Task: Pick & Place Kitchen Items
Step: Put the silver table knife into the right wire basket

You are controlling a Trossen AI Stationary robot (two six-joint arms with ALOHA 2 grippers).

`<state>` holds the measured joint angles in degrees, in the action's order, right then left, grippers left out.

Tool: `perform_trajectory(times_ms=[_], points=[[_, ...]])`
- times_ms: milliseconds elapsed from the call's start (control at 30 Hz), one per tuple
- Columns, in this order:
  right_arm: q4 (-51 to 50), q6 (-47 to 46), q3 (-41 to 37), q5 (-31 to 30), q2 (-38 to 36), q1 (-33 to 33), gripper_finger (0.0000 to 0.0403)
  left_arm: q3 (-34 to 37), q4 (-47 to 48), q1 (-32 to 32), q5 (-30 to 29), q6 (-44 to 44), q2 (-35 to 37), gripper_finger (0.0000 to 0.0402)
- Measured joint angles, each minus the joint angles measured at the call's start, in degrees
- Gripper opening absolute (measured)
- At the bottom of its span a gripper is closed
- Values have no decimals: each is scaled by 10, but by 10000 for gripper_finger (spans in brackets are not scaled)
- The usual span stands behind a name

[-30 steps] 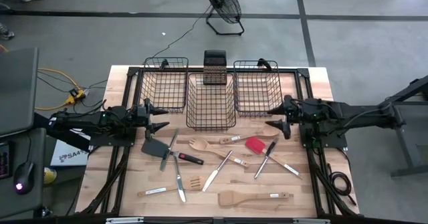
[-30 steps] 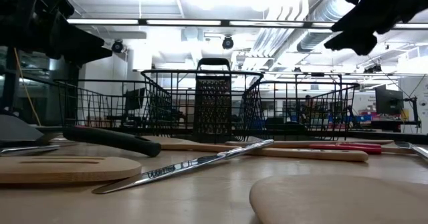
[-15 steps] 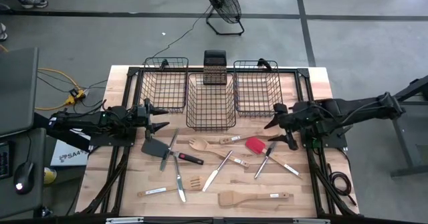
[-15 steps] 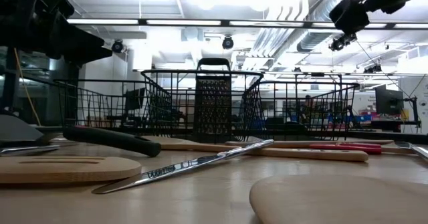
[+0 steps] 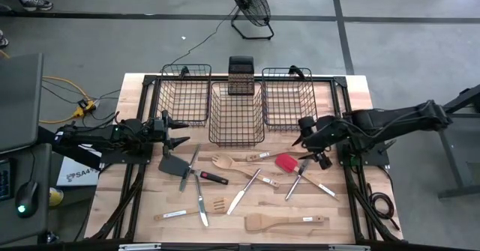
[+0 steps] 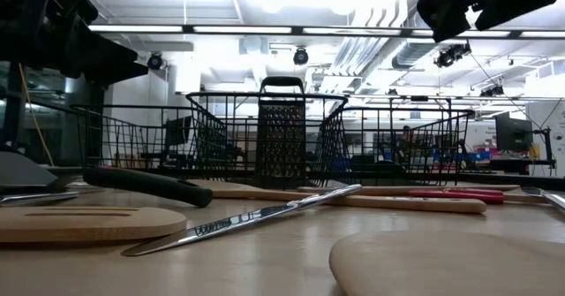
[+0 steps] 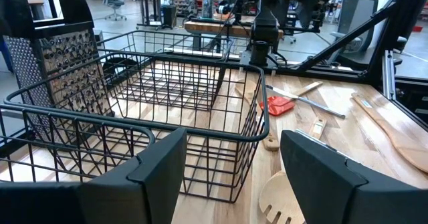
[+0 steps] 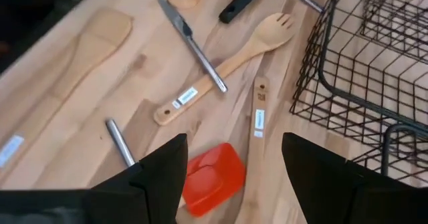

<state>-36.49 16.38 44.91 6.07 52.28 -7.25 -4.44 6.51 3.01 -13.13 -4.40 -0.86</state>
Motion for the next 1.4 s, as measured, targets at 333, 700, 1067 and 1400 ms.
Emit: perform_trajectory(times_ms=[333,700,1067,1400], points=[[-49,91,7,-14,87,-35,236,0,0,0,0,0,0,237],[-94,151,7,-92,146,-110,236,0,0,0,0,0,0,237],[-93,125,7,-116,184,-159,236,0,0,0,0,0,0,237],[-95,75,3,-128,192,-183,236,0,0,0,0,0,0,237]])
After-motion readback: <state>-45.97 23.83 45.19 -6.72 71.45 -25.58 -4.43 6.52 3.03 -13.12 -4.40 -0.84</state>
